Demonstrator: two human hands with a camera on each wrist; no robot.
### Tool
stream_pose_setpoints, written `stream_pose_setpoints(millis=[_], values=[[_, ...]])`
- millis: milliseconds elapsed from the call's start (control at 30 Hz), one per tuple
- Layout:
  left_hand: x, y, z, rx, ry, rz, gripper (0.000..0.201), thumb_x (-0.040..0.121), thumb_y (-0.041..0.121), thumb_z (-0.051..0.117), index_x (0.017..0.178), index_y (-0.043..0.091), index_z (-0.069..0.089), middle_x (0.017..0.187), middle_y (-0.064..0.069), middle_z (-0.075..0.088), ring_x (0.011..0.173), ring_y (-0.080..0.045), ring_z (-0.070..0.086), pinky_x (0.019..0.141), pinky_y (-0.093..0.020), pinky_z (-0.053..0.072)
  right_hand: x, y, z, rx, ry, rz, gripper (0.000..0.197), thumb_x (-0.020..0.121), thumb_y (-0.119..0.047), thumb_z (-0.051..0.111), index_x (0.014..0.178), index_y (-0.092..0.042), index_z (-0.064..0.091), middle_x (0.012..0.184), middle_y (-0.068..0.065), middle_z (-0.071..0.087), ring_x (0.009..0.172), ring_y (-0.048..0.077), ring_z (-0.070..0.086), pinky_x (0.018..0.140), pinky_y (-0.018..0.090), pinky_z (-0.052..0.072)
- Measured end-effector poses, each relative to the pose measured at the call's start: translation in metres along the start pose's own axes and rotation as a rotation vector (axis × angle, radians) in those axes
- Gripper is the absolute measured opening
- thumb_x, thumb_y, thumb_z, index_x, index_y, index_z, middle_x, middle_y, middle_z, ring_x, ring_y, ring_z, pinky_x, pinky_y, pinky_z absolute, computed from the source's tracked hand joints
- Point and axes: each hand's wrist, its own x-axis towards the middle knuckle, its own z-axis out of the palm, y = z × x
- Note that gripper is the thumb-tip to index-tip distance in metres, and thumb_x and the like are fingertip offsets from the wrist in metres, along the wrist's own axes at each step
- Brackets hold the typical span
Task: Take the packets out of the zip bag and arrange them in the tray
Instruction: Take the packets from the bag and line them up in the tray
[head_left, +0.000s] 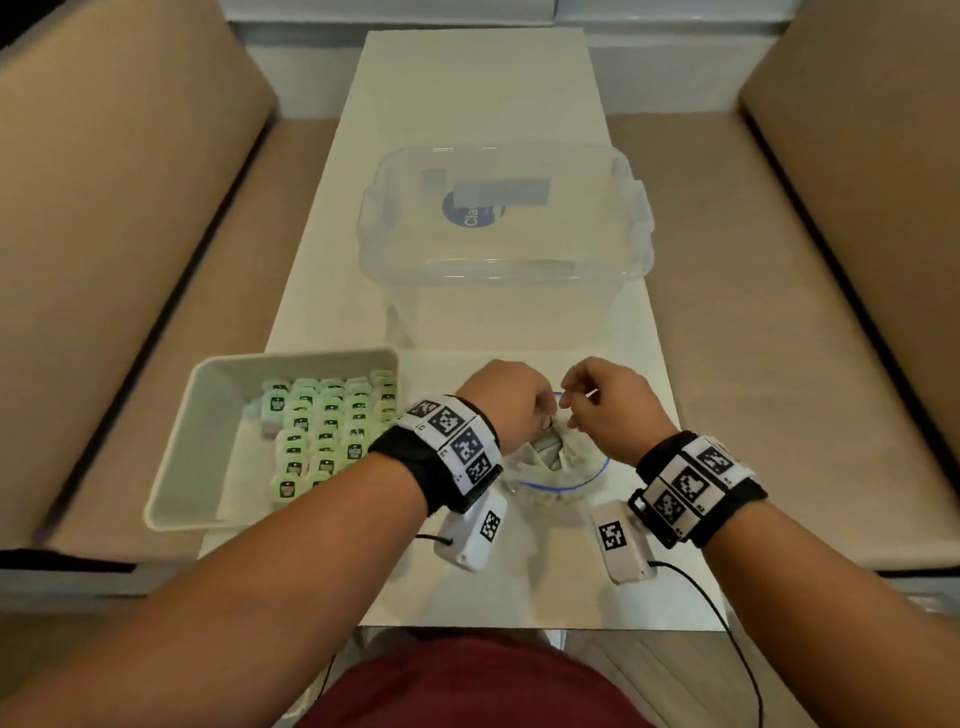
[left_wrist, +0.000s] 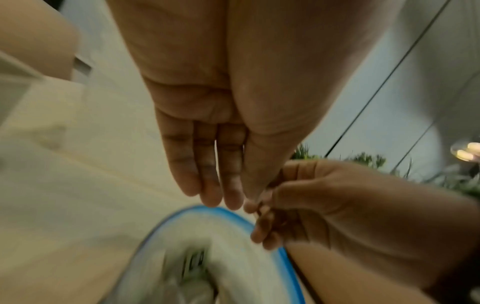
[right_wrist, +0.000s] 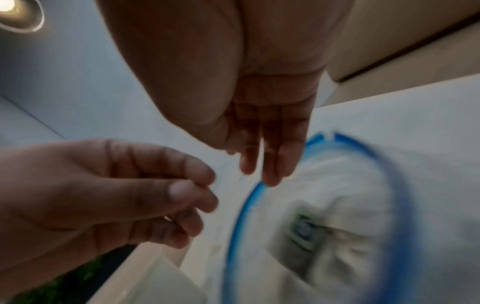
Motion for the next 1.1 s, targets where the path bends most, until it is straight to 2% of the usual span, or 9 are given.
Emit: stream_pose_setpoints(millis=[133,233,367,500,600,700,833,967,1100], values=[[0.023,0.008,0.050,0.132,-0.151,-0.077,0.017,0.085,0.018,0.060,0.082,0.023,0.077,0.084,0.001,0.071,0.079,-0.023,0.065,0.073,-0.032,0.052,-0.017,0.031,0.008,-0.148,-0.111,-0.063,0.018,0.085,-0.005,0.054,0.088,-0.022,0.061,0.086,0.000,0.071,0.077,0.023,0.065,0.074,0.035,0.053],[0.027,0.006,0.074,0.199,-0.089,-0.108,0.017,0.091,0.029,0.058,0.091,0.021,0.072,0.078,0.001,0.063,0.073,-0.024,0.059,0.064,-0.031,0.043,-0.020,0.052,0.014,-0.252,-0.124,-0.050,0.015,0.082,-0.006,0.059,0.091,-0.017,0.063,0.085,0.003,0.070,0.079,0.026,0.063,0.073,0.038,0.052],[0.028,0.006,0.092,0.107,0.011,-0.118,0.016,0.085,0.032,0.061,0.099,0.036,0.069,0.089,0.010,0.069,0.082,-0.018,0.064,0.073,-0.032,0.054,-0.023,0.067,0.017,-0.281,-0.156,-0.034,0.019,0.075,-0.010,0.071,0.088,-0.015,0.059,0.088,0.002,0.062,0.081,0.022,0.058,0.072,0.033,0.049],[0.030,0.015,0.102,0.053,0.053,-0.090,0.026,0.082,0.034,0.066,0.109,0.034,0.067,0.099,0.011,0.064,0.089,-0.015,0.062,0.078,-0.034,0.053,-0.025,0.076,0.013,-0.067,-0.155,-0.051,0.040,0.067,-0.016,0.080,0.092,-0.020,0.050,0.084,0.001,0.055,0.069,0.015,0.047,0.061,0.023,0.039],[0.033,0.020,0.110,0.037,0.076,-0.077,0.032,0.082,0.037,0.066,0.114,0.036,0.062,0.101,0.010,0.055,0.090,-0.015,0.058,0.079,-0.036,0.052,-0.026,0.083,0.012,0.018,-0.161,-0.042,0.049,0.064,-0.015,0.081,0.094,-0.022,0.043,0.082,-0.001,0.052,0.065,0.012,0.045,0.059,0.023,0.040],[0.037,0.021,0.113,0.042,0.059,-0.072,0.028,0.084,0.034,0.063,0.112,0.038,0.064,0.103,0.008,0.054,0.091,-0.017,0.058,0.080,-0.037,0.052,-0.025,0.088,0.013,0.058,-0.162,-0.015,0.055,0.063,-0.012,0.081,0.099,-0.021,0.041,0.080,-0.004,0.050,0.063,0.009,0.044,0.057,0.018,0.038],[0.040,0.020,0.111,0.012,0.074,-0.069,0.015,0.088,0.031,0.060,0.096,0.034,0.072,0.100,0.007,0.058,0.090,-0.018,0.059,0.080,-0.036,0.051,-0.021,0.093,0.015,0.103,-0.153,-0.012,0.060,0.064,-0.013,0.083,0.104,-0.022,0.040,0.082,-0.005,0.048,0.063,0.008,0.043,0.054,0.015,0.037],[0.035,0.019,0.103,-0.152,0.191,-0.034,0.009,0.088,0.025,0.063,0.084,0.028,0.070,0.088,0.006,0.053,0.080,-0.016,0.057,0.074,-0.031,0.049,-0.020,0.094,0.013,0.163,-0.132,-0.036,0.047,0.073,-0.012,0.078,0.108,-0.022,0.049,0.089,-0.003,0.052,0.066,0.007,0.046,0.062,0.018,0.040],[0.022,0.022,0.082,-0.438,0.300,0.032,0.005,0.090,0.025,0.065,0.085,0.026,0.066,0.085,0.012,0.059,0.066,-0.005,0.057,0.065,-0.018,0.045,-0.017,0.091,0.008,0.200,-0.041,-0.159,0.011,0.085,-0.019,0.069,0.091,-0.025,0.061,0.088,-0.006,0.057,0.066,0.010,0.050,0.064,0.024,0.041]])
